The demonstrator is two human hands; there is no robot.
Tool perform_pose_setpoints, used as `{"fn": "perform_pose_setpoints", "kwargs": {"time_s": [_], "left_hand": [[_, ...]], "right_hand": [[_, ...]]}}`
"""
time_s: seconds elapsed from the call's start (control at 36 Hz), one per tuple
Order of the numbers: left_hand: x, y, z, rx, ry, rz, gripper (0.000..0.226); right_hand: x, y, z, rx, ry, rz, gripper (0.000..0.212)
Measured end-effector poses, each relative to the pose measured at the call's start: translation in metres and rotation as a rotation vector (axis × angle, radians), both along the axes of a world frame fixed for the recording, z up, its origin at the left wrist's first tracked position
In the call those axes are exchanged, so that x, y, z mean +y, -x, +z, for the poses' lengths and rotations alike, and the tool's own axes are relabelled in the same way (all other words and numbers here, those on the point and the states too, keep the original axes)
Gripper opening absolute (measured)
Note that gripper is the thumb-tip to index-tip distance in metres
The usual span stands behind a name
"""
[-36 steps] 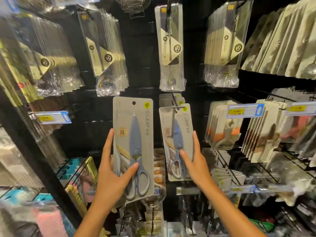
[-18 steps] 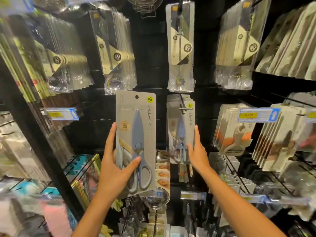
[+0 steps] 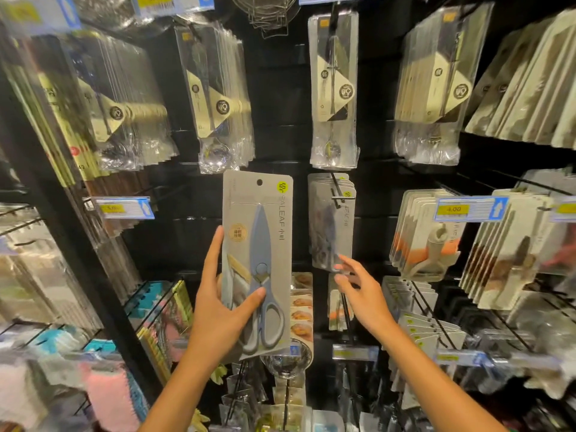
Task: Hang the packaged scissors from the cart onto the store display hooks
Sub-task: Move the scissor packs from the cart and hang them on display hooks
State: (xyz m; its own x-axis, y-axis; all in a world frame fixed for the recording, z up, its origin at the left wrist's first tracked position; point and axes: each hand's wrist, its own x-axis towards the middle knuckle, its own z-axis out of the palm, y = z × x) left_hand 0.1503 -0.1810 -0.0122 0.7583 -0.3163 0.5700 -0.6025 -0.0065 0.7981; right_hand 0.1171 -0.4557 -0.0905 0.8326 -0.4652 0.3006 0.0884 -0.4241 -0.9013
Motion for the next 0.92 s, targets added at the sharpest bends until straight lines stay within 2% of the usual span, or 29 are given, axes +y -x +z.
{"fn": "perform_pose_setpoints", "kwargs": {"time_s": [0.14, 0.25, 0.5, 0.75, 0.92], "left_hand": [[-0.014, 0.005, -0.004, 0.008, 0.0, -0.057, 0.102], [-0.025, 0.008, -0.012, 0.018, -0.009, -0.085, 0.103], [-0.029, 0.008, -0.026, 0.072, -0.071, -0.159, 0.108], [-0.033, -0.001, -0.043, 0.217, -0.147, -0.355, 0.115], [-0.052, -0.001, -0.047, 0.216, -0.199, -0.38, 0.114]], "right_hand": [[0.04, 0.03, 0.042, -0.122, -0.077, 0.229, 0.048], [0.056, 0.045, 0.062, -0.168, -0.09, 0.305, 0.054], [0.055, 0.058, 0.051, -0.158, -0.121, 0.215, 0.059], [0.045, 0.07, 0.038, -0.154, -0.129, 0.127, 0.058], [0.03, 0.084, 0.031, -0.147, -0.087, 0.062, 0.059]]}}
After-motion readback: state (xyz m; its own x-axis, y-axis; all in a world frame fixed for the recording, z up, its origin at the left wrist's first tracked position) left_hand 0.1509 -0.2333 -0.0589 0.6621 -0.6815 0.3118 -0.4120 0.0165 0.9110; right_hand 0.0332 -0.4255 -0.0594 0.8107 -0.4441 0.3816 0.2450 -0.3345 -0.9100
